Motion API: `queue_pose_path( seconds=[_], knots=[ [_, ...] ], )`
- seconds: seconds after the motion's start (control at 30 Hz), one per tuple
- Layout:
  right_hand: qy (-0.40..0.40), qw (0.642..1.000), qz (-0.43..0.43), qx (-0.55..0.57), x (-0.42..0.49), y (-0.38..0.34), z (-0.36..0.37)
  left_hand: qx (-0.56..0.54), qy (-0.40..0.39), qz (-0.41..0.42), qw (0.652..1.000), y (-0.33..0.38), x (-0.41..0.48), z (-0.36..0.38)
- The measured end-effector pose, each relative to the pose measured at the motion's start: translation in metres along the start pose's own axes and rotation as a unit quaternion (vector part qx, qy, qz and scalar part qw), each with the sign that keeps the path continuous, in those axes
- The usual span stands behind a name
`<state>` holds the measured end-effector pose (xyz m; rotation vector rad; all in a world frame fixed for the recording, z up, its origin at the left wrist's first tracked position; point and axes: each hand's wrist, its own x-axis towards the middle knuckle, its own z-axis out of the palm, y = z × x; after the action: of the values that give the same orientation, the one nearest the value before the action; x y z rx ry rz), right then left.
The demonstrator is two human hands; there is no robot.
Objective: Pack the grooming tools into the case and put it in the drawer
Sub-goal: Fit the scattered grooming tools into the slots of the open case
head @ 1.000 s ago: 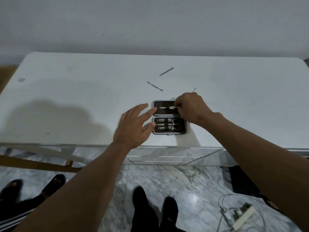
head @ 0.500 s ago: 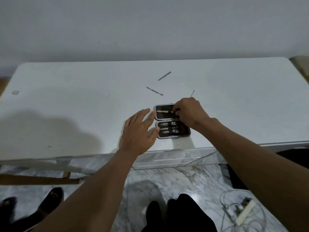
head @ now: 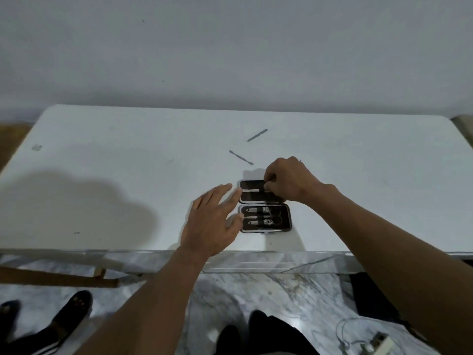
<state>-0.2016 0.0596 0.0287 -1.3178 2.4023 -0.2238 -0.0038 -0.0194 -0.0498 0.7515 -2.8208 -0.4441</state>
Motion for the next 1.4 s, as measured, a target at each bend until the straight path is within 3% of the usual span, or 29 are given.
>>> queue_pose_path(
  seconds=[0.37,0.8,0.97,1.17,1.4],
  knots=[
    [0.051,0.997,-0.055,-0.024,0.076,-0.032,-0.004,0.001,-0.006,-0.004,1.0,0.0,0.002,-0.001],
    [0.04,0.989,-0.015,-0.139,0.11,-0.021,-0.018,-0.009,-0.015,-0.017,1.0,0.001,0.001,-0.001],
    [0.012,0.994,0.015,-0.104,0.113,-0.024,-0.026,-0.01,-0.012,-0.012,1.0,0.001,0.002,-0.003],
    [-0.043,0.993,0.104,0.02,0.11,-0.023,-0.032,-0.015,-0.024,-0.009,1.0,0.001,0.003,-0.005],
    [0.005,0.991,0.131,0.011,0.102,-0.034,-0.022,0.002,-0.02,-0.006,1.0,0.0,0.005,-0.004]
  ],
)
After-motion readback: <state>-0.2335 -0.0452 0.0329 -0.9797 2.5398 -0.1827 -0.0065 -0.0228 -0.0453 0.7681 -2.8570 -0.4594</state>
